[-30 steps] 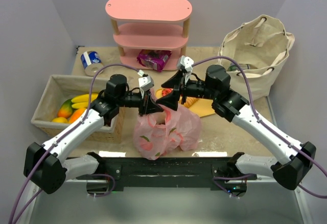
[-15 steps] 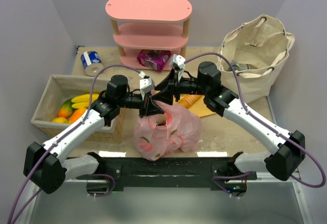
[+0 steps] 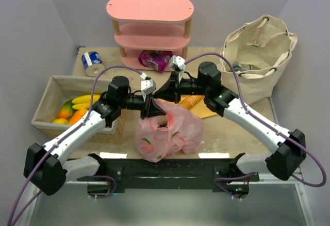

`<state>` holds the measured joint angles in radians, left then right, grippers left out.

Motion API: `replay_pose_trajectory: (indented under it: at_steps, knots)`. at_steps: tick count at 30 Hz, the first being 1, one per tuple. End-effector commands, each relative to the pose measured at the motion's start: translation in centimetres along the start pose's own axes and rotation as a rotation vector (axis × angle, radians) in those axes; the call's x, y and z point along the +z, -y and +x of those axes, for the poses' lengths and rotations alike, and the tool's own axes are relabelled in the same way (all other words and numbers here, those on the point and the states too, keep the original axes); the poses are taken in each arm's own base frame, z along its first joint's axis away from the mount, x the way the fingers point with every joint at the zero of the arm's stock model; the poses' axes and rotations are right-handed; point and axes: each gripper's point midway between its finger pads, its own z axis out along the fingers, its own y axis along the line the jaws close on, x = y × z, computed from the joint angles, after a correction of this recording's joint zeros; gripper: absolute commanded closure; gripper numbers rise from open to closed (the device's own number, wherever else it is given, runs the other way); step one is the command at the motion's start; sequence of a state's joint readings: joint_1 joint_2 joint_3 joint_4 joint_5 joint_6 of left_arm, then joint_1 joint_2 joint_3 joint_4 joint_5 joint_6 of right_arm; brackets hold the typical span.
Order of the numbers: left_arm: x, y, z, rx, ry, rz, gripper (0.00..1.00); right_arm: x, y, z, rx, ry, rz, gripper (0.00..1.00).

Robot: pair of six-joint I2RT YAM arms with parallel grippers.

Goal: Place the mixed food into the grocery bags and tie them

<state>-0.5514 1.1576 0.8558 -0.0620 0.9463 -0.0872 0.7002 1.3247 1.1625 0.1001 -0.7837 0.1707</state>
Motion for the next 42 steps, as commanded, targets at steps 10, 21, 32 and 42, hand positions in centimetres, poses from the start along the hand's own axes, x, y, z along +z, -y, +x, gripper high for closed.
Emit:
replay_pose_trajectory:
  at_steps: [10,21,32,42]
  knots:
    - [-2.3,-1.3,-4.0,0.181,0.108,-0.239,0.42,-4.1,3.5,-1.5,0.039,0.058,0.406,1.0]
    - [-2.2,-1.3,-4.4,0.189,0.136,-0.235,0.53,-5.0,2.0,-2.5,0.041,0.099,0.387,1.0]
    - [-1.6,-1.1,-3.9,0.131,0.149,-0.201,0.93,-6.4,0.2,-2.8,0.024,0.115,0.375,1.0]
    - [-1.1,-3.1,-3.1,0.038,0.133,-0.269,1.0,-4.7,-4.0,1.1,0.061,0.046,0.212,1.0]
